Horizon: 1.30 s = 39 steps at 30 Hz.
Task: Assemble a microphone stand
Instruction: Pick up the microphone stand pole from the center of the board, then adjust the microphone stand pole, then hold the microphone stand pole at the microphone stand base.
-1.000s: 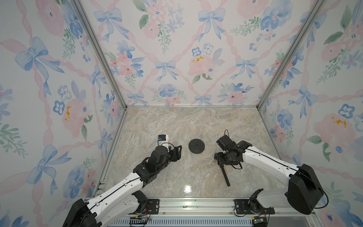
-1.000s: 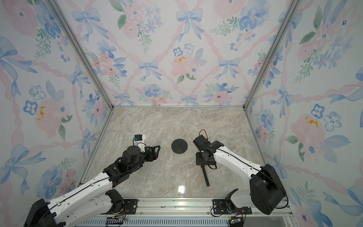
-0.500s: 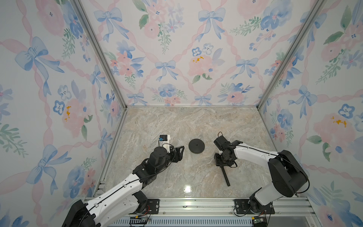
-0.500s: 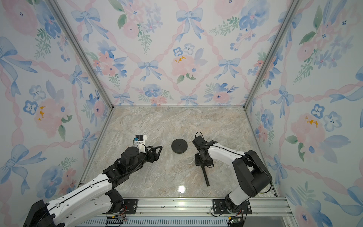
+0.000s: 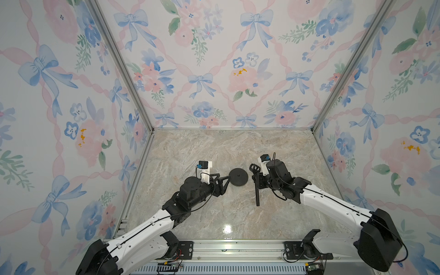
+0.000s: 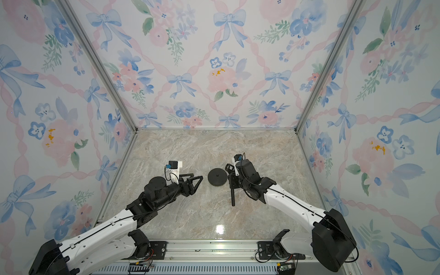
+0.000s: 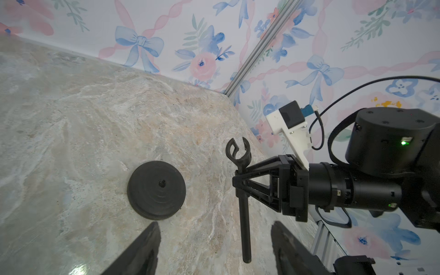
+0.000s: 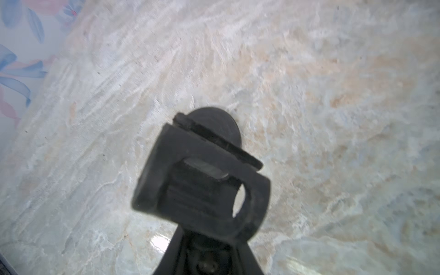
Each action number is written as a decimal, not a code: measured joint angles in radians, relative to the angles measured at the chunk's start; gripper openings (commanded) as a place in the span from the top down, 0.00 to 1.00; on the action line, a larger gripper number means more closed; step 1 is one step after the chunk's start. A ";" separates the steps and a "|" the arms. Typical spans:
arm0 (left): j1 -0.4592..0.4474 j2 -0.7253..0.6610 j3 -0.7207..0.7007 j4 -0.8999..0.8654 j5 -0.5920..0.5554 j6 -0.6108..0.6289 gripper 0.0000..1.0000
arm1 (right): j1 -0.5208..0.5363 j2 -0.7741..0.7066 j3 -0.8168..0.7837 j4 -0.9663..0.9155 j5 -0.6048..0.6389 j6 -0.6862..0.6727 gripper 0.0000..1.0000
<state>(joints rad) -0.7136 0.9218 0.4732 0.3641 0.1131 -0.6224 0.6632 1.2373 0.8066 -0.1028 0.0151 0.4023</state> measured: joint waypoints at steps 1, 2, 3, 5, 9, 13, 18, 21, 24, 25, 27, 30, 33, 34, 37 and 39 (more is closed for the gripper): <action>-0.001 0.024 0.000 0.041 0.021 0.018 0.24 | 0.002 -0.010 0.000 0.068 0.000 -0.003 0.76; -0.002 0.046 0.000 0.073 0.035 0.032 0.24 | 0.003 -0.017 0.000 0.122 0.000 -0.003 0.77; -0.008 0.078 0.000 0.112 0.048 0.054 0.24 | 0.004 -0.022 0.000 0.183 0.001 -0.003 0.77; -0.028 0.137 0.000 0.175 0.064 0.104 0.24 | 0.006 -0.026 0.000 0.279 -0.001 0.000 0.77; -0.079 0.246 0.006 0.266 0.068 0.206 0.24 | 0.027 -0.024 0.003 0.368 -0.010 0.005 0.77; -0.089 0.326 0.045 0.315 0.066 0.265 0.29 | 0.072 -0.020 0.009 0.392 -0.012 0.005 0.77; -0.096 0.411 0.120 0.379 0.056 0.325 0.70 | 0.084 -0.019 0.009 0.403 -0.012 0.008 0.77; -0.089 0.467 0.145 0.410 0.029 0.369 0.88 | 0.082 -0.017 0.010 0.403 0.004 -0.005 0.77; -0.085 0.502 0.145 0.453 0.001 0.414 0.86 | 0.076 -0.002 0.006 0.423 0.015 -0.048 0.81; -0.084 0.515 0.145 0.470 -0.011 0.436 0.84 | 0.076 0.006 -0.002 0.450 0.016 -0.070 0.81; -0.083 0.538 0.145 0.497 -0.028 0.472 0.65 | 0.071 0.021 -0.025 0.510 0.011 -0.111 0.81; -0.076 0.587 0.156 0.524 -0.023 0.534 0.02 | 0.069 0.070 -0.063 0.624 -0.013 -0.186 0.79; -0.049 0.633 0.167 0.528 -0.009 0.559 0.02 | 0.062 0.140 -0.077 0.711 -0.031 -0.247 0.77; -0.034 0.641 0.166 0.528 -0.003 0.560 0.02 | 0.056 0.168 -0.081 0.756 -0.036 -0.264 0.77; 0.005 0.647 0.151 0.526 0.008 0.560 0.02 | 0.036 0.260 -0.111 0.947 -0.045 -0.294 0.79; 0.025 0.647 0.134 0.537 0.010 0.557 0.02 | 0.017 0.337 -0.137 1.092 -0.050 -0.303 0.81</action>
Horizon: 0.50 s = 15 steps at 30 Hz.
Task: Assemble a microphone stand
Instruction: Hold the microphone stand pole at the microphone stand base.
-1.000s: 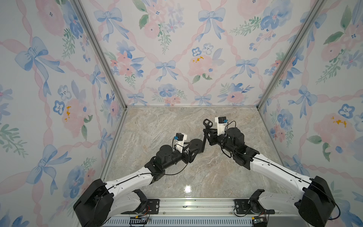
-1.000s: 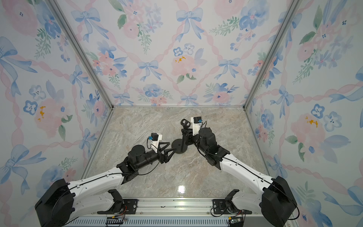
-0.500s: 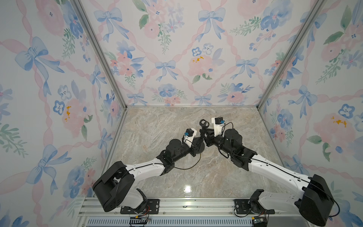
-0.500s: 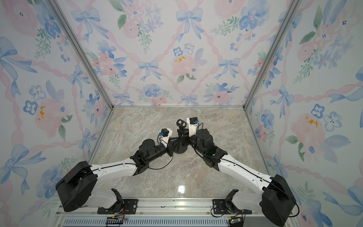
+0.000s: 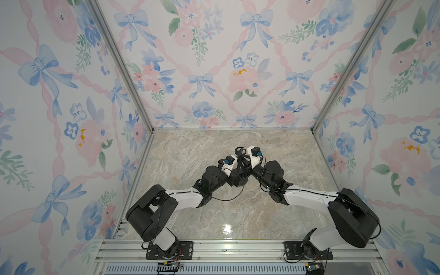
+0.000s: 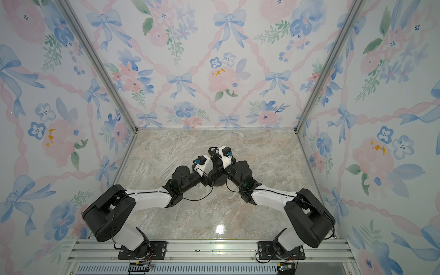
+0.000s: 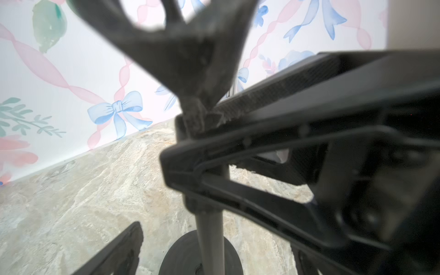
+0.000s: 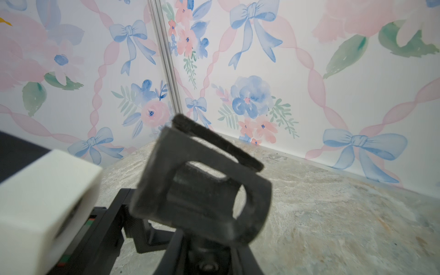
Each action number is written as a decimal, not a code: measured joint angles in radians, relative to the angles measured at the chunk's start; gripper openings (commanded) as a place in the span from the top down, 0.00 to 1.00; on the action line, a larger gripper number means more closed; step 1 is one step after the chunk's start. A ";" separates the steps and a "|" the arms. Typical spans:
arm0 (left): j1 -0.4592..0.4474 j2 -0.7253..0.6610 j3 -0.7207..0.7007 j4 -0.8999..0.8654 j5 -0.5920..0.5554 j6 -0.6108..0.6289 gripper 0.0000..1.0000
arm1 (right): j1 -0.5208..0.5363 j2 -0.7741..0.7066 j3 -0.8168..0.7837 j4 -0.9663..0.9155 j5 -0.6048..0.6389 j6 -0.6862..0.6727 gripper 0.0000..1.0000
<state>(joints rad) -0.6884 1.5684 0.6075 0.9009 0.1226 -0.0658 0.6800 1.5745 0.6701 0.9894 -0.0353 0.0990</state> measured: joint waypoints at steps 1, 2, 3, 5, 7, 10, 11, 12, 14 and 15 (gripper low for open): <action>0.013 0.000 -0.012 0.004 0.007 -0.006 0.02 | -0.011 0.044 -0.010 0.070 -0.004 0.001 0.81; 0.025 0.000 -0.023 0.009 0.014 -0.013 0.02 | -0.019 0.078 -0.014 0.117 -0.009 0.000 0.81; 0.039 0.000 -0.036 0.021 0.021 -0.023 0.02 | -0.026 0.120 -0.020 0.166 -0.014 -0.005 0.82; 0.063 0.000 -0.053 0.045 0.035 -0.036 0.02 | -0.031 0.170 -0.031 0.212 -0.018 -0.018 0.82; 0.084 -0.002 -0.066 0.071 0.044 -0.050 0.02 | -0.031 0.201 -0.046 0.263 -0.023 -0.032 0.82; 0.098 -0.008 -0.087 0.100 0.058 -0.067 0.02 | -0.032 0.214 -0.055 0.310 -0.028 -0.049 0.83; 0.100 -0.010 -0.090 0.105 0.061 -0.070 0.02 | -0.032 0.216 -0.056 0.320 -0.029 -0.054 0.83; 0.100 -0.011 -0.094 0.113 0.063 -0.072 0.02 | -0.032 0.220 -0.058 0.331 -0.031 -0.060 0.84; 0.100 -0.012 -0.100 0.124 0.069 -0.074 0.02 | -0.032 0.224 -0.062 0.345 -0.033 -0.069 0.84; 0.100 -0.012 -0.102 0.126 0.070 -0.074 0.02 | -0.032 0.225 -0.066 0.350 -0.033 -0.075 0.84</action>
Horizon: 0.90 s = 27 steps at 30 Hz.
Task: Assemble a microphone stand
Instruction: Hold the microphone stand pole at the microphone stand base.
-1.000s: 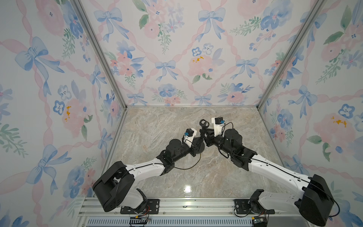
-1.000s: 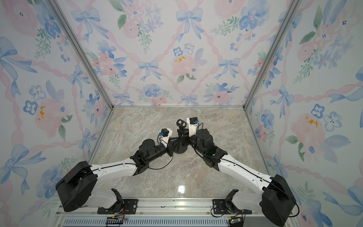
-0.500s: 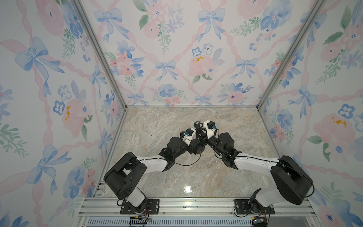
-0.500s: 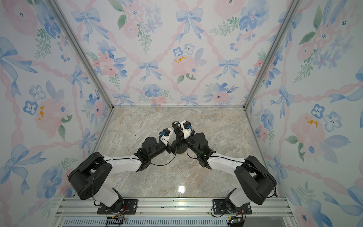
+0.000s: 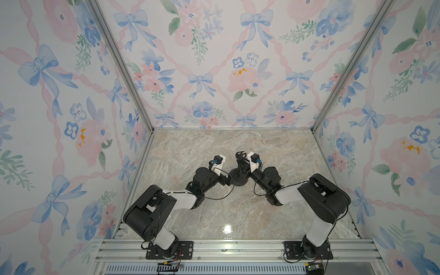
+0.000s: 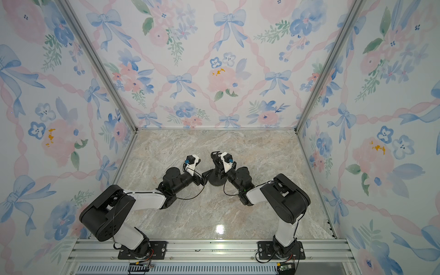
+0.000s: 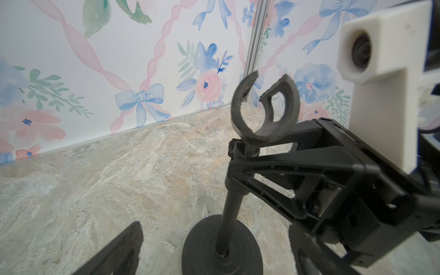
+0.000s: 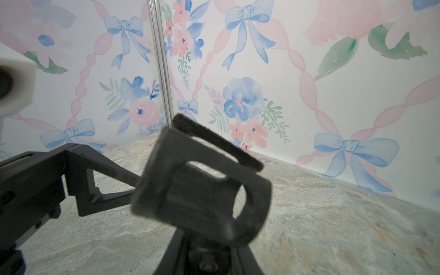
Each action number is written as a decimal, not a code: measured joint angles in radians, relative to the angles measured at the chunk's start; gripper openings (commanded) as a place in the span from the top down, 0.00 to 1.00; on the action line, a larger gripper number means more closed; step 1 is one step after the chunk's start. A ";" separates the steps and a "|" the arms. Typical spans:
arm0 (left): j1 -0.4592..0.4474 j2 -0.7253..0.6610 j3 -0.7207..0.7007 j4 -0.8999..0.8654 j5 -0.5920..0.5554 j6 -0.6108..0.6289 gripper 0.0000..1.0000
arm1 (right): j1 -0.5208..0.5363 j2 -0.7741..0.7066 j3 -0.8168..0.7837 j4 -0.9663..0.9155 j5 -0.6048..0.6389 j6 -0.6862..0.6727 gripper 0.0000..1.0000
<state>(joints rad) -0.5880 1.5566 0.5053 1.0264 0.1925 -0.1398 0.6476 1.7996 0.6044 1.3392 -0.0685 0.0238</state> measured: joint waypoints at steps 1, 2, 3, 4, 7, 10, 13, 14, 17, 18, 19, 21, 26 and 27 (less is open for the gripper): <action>0.000 0.000 -0.002 0.001 0.001 0.000 0.02 | 0.000 0.000 -0.004 0.003 0.000 -0.004 0.84; 0.000 0.000 -0.004 0.003 0.001 0.000 0.02 | -0.001 0.000 -0.007 0.005 0.000 -0.010 0.84; 0.000 0.000 -0.006 0.006 0.002 0.000 0.02 | -0.005 0.000 -0.009 0.006 -0.001 -0.011 0.84; 0.002 0.000 -0.007 0.006 0.003 0.000 0.02 | -0.008 0.000 -0.013 0.009 -0.004 -0.010 0.84; 0.007 0.000 -0.009 0.006 0.007 0.000 0.03 | -0.015 0.000 -0.024 0.025 -0.007 -0.010 0.84; 0.007 0.000 -0.009 0.008 0.011 0.000 0.04 | -0.016 0.000 -0.034 0.039 -0.008 -0.010 0.83; 0.007 0.001 -0.009 0.012 0.036 0.001 0.09 | -0.012 0.003 -0.036 0.046 -0.008 -0.010 0.84; 0.007 0.003 -0.009 0.016 0.047 0.002 0.09 | -0.011 0.006 -0.036 0.051 -0.008 -0.010 0.84; 0.007 0.015 -0.006 0.024 0.074 0.001 0.08 | -0.005 0.019 -0.036 0.073 -0.007 -0.010 0.84; 0.007 0.020 -0.005 0.025 0.079 0.002 0.07 | -0.003 0.023 -0.036 0.080 -0.006 -0.010 0.84; 0.007 0.024 -0.005 0.026 0.083 0.002 0.07 | -0.003 0.026 -0.036 0.085 -0.006 -0.010 0.84; 0.007 0.030 -0.005 0.026 0.091 0.006 0.06 | -0.003 0.034 -0.036 0.099 -0.007 -0.010 0.84; 0.008 0.040 -0.005 0.034 0.121 0.029 0.05 | -0.003 0.045 -0.035 0.117 -0.007 -0.009 0.84; 0.008 0.040 -0.005 0.036 0.121 0.032 0.05 | -0.003 0.047 -0.034 0.119 -0.007 -0.009 0.84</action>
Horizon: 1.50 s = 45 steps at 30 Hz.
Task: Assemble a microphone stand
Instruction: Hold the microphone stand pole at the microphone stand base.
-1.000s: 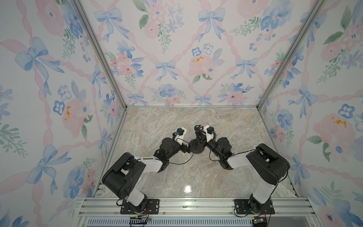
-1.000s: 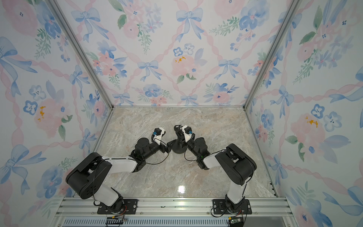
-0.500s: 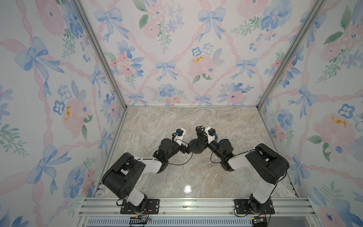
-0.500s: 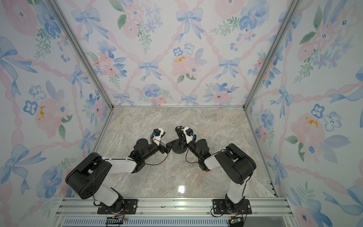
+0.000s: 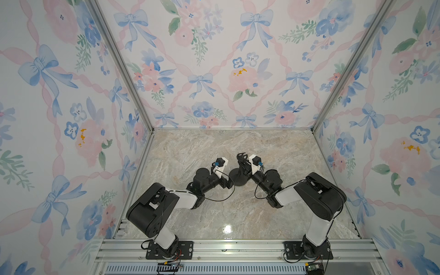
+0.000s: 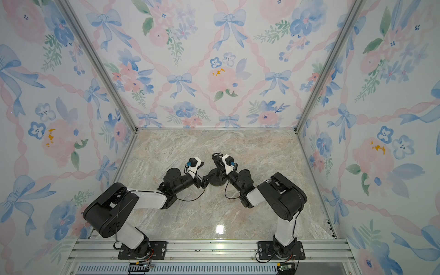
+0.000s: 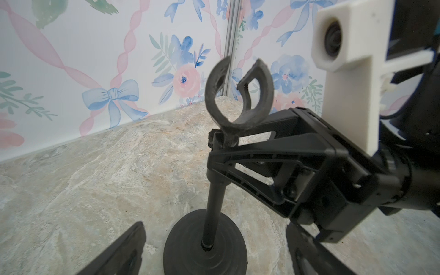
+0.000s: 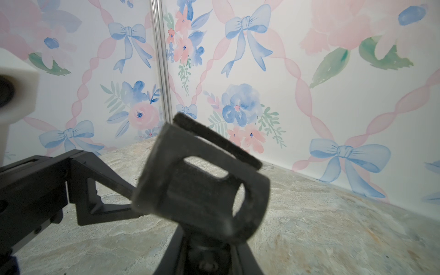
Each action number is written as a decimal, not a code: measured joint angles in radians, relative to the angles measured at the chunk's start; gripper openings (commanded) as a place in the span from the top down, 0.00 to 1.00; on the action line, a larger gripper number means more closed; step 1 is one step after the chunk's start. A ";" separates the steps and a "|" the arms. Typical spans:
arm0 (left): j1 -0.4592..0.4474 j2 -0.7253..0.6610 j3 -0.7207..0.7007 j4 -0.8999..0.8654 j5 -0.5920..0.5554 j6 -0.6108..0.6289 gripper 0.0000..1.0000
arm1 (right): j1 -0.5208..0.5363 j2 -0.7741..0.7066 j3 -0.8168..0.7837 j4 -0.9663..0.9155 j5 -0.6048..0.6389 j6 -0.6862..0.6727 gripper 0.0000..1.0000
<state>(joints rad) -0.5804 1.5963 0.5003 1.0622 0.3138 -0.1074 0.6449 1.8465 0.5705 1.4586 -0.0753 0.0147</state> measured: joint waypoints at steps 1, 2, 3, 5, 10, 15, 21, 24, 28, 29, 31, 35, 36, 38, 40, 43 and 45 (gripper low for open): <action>0.000 0.000 0.000 0.005 0.001 0.003 0.05 | 0.001 0.002 0.002 0.000 0.000 0.000 0.85; 0.000 0.000 0.000 0.008 0.001 0.004 0.05 | 0.002 0.003 0.005 0.000 0.000 0.000 0.85; 0.000 0.000 0.000 0.011 0.001 0.008 0.05 | 0.005 0.005 0.006 0.000 0.001 -0.001 0.85; 0.002 -0.001 -0.003 0.017 0.001 0.012 0.05 | 0.012 0.009 0.011 0.000 0.000 0.001 0.85; 0.008 -0.004 -0.019 0.023 0.001 0.019 0.05 | 0.031 0.015 0.018 0.001 0.001 -0.001 0.85; 0.008 -0.004 -0.019 0.027 0.002 0.019 0.05 | 0.031 0.014 0.012 0.005 0.001 -0.010 0.85; 0.008 -0.004 -0.019 0.034 0.003 0.019 0.05 | 0.021 0.009 -0.003 0.018 0.000 -0.023 0.85; 0.008 -0.004 -0.019 0.034 0.005 0.019 0.05 | 0.011 0.008 -0.010 0.024 0.001 -0.024 0.85; 0.008 -0.004 -0.019 0.038 0.010 0.019 0.06 | -0.001 -0.004 -0.023 0.020 0.000 -0.023 0.85; 0.008 -0.004 -0.019 0.038 0.010 0.019 0.06 | -0.001 -0.005 -0.024 0.020 0.000 -0.023 0.85; 0.008 -0.004 -0.019 0.038 0.010 0.019 0.06 | -0.001 -0.004 -0.029 0.027 0.000 -0.023 0.86; 0.008 -0.004 -0.019 0.038 0.010 0.019 0.06 | -0.001 -0.005 -0.035 0.034 0.000 -0.023 0.86; 0.008 -0.004 -0.019 0.038 0.010 0.019 0.06 | -0.001 -0.007 -0.035 0.029 0.000 -0.023 0.86; 0.008 -0.004 -0.019 0.038 0.010 0.019 0.06 | 0.000 -0.021 -0.035 0.003 0.002 -0.023 0.87; 0.008 -0.004 -0.019 0.038 0.010 0.018 0.06 | 0.006 -0.039 -0.035 -0.031 0.008 -0.027 0.88; 0.008 -0.004 -0.019 0.038 0.011 0.018 0.06 | 0.011 -0.056 -0.035 -0.063 0.020 -0.038 0.87; 0.008 -0.004 -0.019 0.038 0.014 0.018 0.06 | 0.011 -0.062 -0.035 -0.076 0.023 -0.043 0.88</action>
<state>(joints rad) -0.5720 1.5925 0.4812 1.1004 0.3283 -0.0895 0.6563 1.7847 0.5354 1.3827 -0.0521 -0.0280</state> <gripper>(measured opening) 0.942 0.254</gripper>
